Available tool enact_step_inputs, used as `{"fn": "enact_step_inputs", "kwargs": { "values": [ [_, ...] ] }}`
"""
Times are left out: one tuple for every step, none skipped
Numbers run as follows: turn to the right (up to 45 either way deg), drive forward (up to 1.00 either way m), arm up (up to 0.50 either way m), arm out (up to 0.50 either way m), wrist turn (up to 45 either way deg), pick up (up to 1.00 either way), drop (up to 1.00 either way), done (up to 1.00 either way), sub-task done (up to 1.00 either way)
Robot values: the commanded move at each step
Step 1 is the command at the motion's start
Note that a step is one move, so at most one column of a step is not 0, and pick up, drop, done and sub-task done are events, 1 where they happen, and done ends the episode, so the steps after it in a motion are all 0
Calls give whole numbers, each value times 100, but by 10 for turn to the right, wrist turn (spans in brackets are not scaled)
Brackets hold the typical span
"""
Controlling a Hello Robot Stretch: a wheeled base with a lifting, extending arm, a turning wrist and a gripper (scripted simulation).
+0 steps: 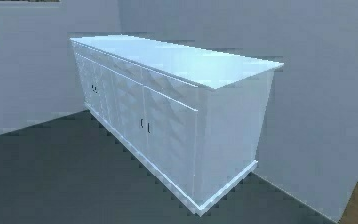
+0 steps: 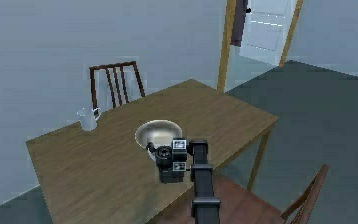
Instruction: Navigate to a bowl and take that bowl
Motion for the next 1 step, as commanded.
{"fn": "enact_step_inputs", "kwargs": {
  "values": [
    [0,0,0,0,0,0,0,100,0]
  ]
}}
